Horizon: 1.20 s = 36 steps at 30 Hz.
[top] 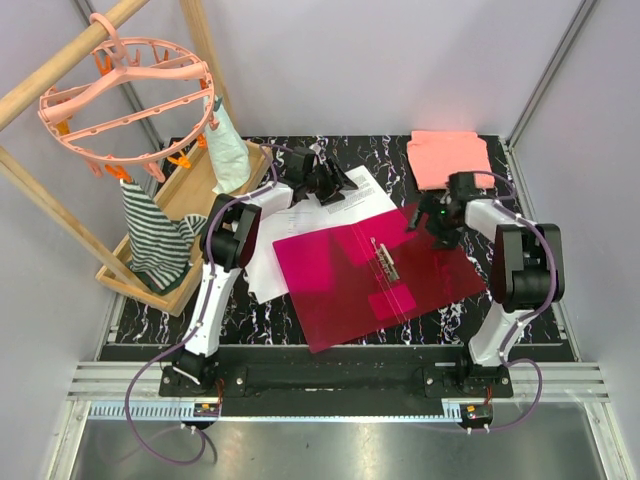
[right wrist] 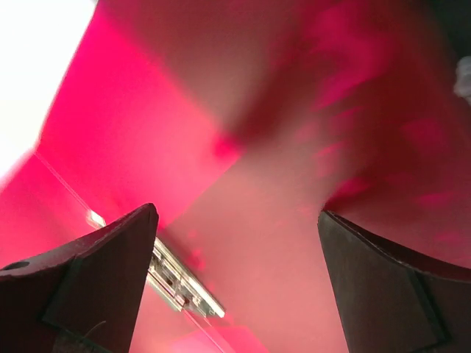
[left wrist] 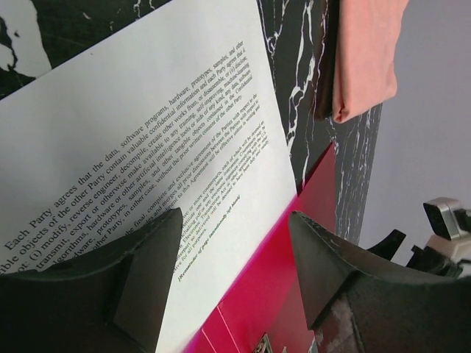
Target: Put the files into the folder
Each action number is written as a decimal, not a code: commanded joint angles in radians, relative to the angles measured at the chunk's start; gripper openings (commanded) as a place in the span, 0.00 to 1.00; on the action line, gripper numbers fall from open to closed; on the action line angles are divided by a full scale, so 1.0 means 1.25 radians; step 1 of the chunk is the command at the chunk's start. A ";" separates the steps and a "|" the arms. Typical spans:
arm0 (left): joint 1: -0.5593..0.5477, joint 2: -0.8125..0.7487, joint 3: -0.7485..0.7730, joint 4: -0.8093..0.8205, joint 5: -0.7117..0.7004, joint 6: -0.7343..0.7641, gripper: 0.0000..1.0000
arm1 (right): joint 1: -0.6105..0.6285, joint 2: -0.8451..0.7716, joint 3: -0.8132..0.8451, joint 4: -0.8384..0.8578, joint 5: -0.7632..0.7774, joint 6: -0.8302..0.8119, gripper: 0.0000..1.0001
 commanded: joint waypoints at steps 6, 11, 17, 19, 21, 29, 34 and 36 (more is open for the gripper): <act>0.011 0.051 -0.001 0.007 0.068 0.034 0.67 | 0.278 -0.024 0.090 -0.173 0.230 -0.135 0.99; 0.012 0.060 0.020 -0.009 0.088 0.056 0.67 | 0.357 0.059 0.151 -0.237 0.367 -0.170 0.99; 0.012 0.043 0.005 -0.014 0.073 0.075 0.67 | 0.380 0.130 0.194 -0.277 0.431 -0.159 0.90; 0.012 0.043 0.003 -0.014 0.075 0.075 0.67 | 0.379 0.135 0.193 -0.291 0.448 -0.137 0.89; 0.012 0.044 0.004 -0.011 0.074 0.075 0.66 | 0.378 0.130 0.184 -0.321 0.524 -0.105 0.91; 0.014 0.046 0.001 -0.005 0.082 0.071 0.66 | 0.254 -0.023 0.001 -0.307 0.528 -0.027 0.95; 0.014 0.055 0.022 -0.014 0.083 0.082 0.66 | 0.233 -0.113 -0.011 -0.290 0.443 -0.027 1.00; 0.015 0.058 0.036 -0.031 0.079 0.084 0.66 | 0.233 -0.134 0.014 -0.241 0.394 -0.064 1.00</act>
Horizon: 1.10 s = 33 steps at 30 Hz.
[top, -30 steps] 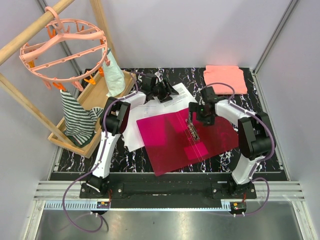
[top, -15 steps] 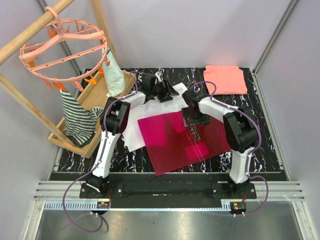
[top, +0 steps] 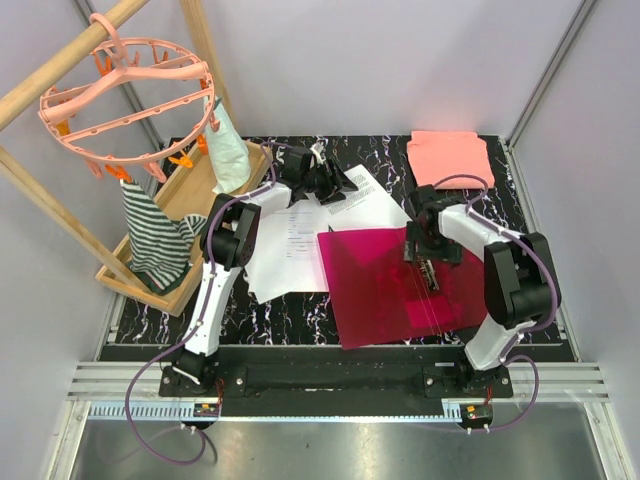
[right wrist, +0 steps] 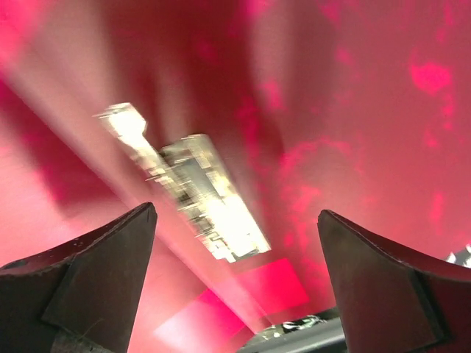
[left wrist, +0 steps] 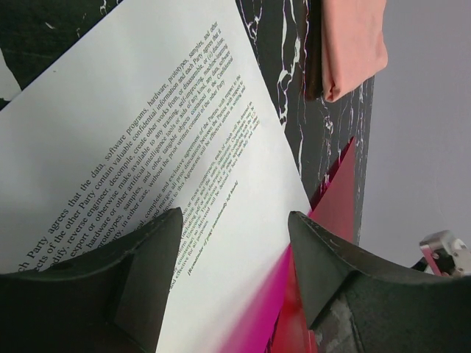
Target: Put the files into the folder
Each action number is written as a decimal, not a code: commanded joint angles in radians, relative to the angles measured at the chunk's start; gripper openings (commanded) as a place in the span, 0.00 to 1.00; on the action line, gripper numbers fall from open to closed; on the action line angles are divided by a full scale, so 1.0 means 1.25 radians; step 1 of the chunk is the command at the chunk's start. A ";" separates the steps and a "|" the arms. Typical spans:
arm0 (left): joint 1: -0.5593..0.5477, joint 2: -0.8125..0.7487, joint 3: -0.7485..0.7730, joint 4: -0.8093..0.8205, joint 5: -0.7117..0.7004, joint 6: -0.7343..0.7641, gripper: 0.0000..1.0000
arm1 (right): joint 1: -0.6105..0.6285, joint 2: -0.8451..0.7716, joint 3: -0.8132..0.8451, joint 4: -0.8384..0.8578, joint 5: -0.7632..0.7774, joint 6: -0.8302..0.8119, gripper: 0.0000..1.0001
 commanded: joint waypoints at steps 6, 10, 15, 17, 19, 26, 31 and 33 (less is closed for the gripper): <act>0.010 0.042 0.037 -0.058 -0.011 0.032 0.67 | 0.004 0.031 0.267 0.121 -0.083 -0.160 1.00; 0.010 0.057 0.052 -0.054 -0.001 0.028 0.67 | -0.013 0.237 0.512 0.109 -0.140 -0.225 1.00; 0.013 0.067 0.057 -0.028 0.024 0.004 0.68 | -0.024 0.406 0.666 0.072 -0.263 -0.258 1.00; 0.013 0.067 0.054 -0.023 0.024 0.000 0.68 | -0.026 0.430 0.700 0.066 -0.290 -0.261 1.00; 0.013 0.067 0.049 -0.018 0.022 -0.006 0.68 | -0.029 0.454 0.710 0.063 -0.300 -0.265 1.00; 0.014 0.061 0.036 -0.002 0.027 -0.011 0.68 | -0.032 0.506 0.719 0.072 -0.350 -0.275 1.00; 0.015 0.061 0.034 -0.001 0.029 -0.010 0.68 | -0.031 0.533 0.724 0.063 -0.422 -0.254 1.00; 0.015 0.063 0.034 0.001 0.031 -0.015 0.68 | -0.031 0.546 0.728 0.062 -0.457 -0.245 1.00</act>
